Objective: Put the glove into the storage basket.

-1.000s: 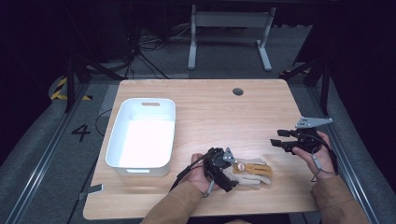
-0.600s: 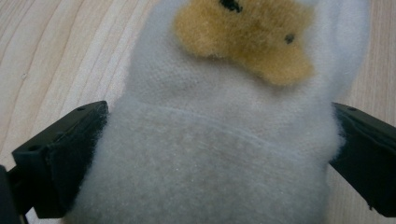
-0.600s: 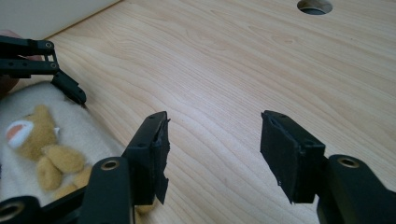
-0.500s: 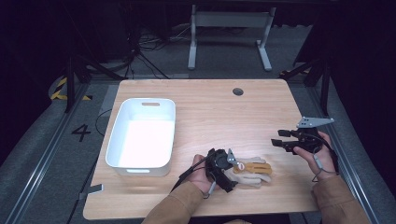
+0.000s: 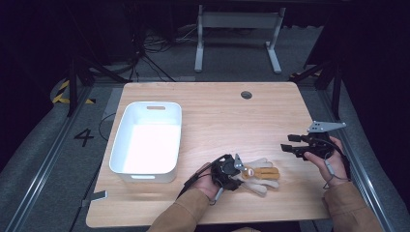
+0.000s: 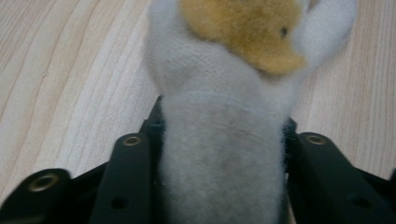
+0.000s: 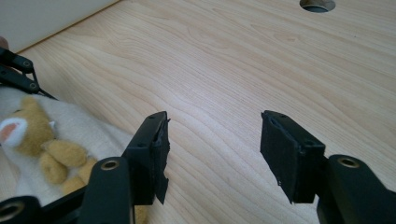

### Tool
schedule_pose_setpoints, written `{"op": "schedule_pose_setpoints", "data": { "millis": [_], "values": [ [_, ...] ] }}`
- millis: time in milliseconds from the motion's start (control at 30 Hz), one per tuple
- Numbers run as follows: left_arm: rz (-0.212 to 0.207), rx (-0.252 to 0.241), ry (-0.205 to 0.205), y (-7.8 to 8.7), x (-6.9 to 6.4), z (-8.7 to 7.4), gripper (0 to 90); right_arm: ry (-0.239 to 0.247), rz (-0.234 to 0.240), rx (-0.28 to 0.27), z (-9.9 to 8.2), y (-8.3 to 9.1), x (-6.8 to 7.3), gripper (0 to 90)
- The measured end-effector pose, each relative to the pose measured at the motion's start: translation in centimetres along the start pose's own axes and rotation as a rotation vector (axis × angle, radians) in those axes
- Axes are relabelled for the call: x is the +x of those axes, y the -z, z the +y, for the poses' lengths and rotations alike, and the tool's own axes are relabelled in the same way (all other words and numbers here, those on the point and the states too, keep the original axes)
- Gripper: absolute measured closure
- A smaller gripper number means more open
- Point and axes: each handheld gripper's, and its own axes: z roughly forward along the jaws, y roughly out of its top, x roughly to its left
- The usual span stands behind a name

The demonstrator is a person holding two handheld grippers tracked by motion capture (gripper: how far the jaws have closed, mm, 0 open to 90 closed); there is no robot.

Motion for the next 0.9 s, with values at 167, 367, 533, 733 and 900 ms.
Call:
{"op": "schedule_pose_setpoints", "data": {
  "millis": [167, 367, 533, 733, 900],
  "values": [
    [0.006, 0.016, 0.005, 0.1, -0.1, 0.2, 67.2, 0.001, -0.002, 0.002, 0.0, 0.0, 0.0, 43.1],
    [-0.002, 0.018, 0.032, 0.5, 0.1, 0.3, 69.8, 0.000, -0.005, 0.003, 0.0, 0.0, -0.1, 43.4],
    [-0.002, 0.011, 0.047, 1.2, 0.4, 0.4, 70.9, -0.001, -0.008, 0.001, 0.0, 0.0, -0.1, 43.5],
    [-0.012, -0.014, 0.069, 2.7, 0.5, 0.8, 71.3, -0.003, -0.009, 0.003, -0.1, 0.1, -0.2, 43.5],
    [-0.020, -0.028, 0.093, 3.8, 0.6, 0.9, 71.3, -0.004, -0.009, 0.001, -0.1, 0.1, -0.3, 43.6]
  ]
}}
